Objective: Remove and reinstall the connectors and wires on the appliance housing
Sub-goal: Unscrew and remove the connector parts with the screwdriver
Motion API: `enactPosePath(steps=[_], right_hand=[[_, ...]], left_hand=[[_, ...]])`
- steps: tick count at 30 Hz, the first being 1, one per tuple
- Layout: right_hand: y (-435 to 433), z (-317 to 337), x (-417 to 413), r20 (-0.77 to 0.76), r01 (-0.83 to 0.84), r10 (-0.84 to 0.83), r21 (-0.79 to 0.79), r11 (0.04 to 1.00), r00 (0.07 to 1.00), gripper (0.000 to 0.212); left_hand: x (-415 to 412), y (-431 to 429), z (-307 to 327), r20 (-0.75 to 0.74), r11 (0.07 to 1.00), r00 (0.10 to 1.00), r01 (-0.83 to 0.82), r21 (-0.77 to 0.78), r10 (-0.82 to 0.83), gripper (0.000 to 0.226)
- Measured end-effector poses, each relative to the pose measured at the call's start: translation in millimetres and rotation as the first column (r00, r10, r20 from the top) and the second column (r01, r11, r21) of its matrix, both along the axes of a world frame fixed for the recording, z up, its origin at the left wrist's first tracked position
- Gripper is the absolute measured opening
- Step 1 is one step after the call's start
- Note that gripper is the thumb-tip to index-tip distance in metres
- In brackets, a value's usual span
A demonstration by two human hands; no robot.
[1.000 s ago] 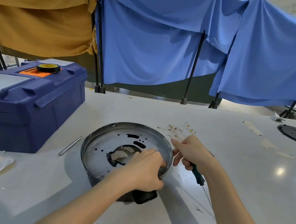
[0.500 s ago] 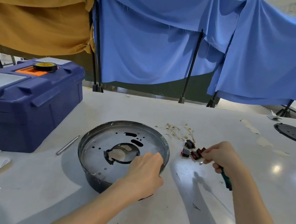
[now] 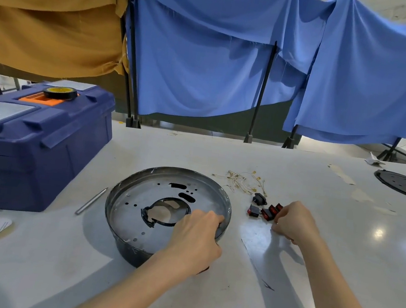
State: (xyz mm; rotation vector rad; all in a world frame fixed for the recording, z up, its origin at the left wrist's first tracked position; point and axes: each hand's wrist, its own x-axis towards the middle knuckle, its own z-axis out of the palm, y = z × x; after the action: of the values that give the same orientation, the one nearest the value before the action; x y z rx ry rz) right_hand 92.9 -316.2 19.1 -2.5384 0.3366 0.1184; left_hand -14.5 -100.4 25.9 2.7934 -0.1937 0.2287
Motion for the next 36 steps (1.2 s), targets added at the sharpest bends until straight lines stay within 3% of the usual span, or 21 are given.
enactPosePath(steps=[9,12,15,19,23,27,31,34,36], right_hand=[[4.6,-2.8,-0.3,-0.016,-0.016,0.016,-0.019,1.0,1.0,0.012],[9.6,4.5,-8.1,-0.024,-0.06,0.063,0.106,0.992,0.998,0.008],[18.6,14.1,-18.9,-0.009,-0.114,0.121,0.283,0.952,0.993,0.009],[30.1,23.7,-32.4,-0.006,-0.188,0.207,0.397,0.898,0.978,0.009],[40.6,25.6,-42.9,0.006,-0.233,0.265,0.495,0.837,0.964,0.006],[46.9,30.6,-47.3,0.071,-0.254,0.261,0.566,0.784,0.963,0.01],[52.4,40.3,-48.7,0.14,-0.234,0.192,0.699,0.675,0.971,0.007],[58.6,49.6,-50.7,0.157,-0.227,0.171,0.799,0.557,0.973,0.004],[64.5,55.2,-52.4,0.183,-0.238,0.159,0.84,0.487,0.97,0.006]], left_hand=[[-8.4,-3.9,2.5,0.019,0.973,1.0,0.002,0.23,-0.006,0.026],[-10.0,-7.6,5.9,0.0,0.968,1.0,0.019,0.249,-0.02,0.007],[-9.8,-9.7,8.7,-0.008,0.963,0.999,0.042,0.265,-0.041,0.017],[-7.3,-6.5,15.1,0.008,0.974,0.998,0.066,0.217,-0.069,0.015],[1.5,4.7,32.2,0.047,0.987,0.994,0.095,0.127,-0.102,0.03],[10.6,18.4,61.9,0.069,0.991,0.991,0.122,-0.059,-0.118,0.042],[21.8,37.3,90.3,0.075,0.976,0.997,0.048,-0.211,-0.033,0.033],[24.4,54.6,108.4,0.099,0.904,0.995,0.011,-0.427,0.035,0.026],[22.3,65.0,116.9,0.108,0.781,0.992,0.012,-0.625,0.071,0.016]])
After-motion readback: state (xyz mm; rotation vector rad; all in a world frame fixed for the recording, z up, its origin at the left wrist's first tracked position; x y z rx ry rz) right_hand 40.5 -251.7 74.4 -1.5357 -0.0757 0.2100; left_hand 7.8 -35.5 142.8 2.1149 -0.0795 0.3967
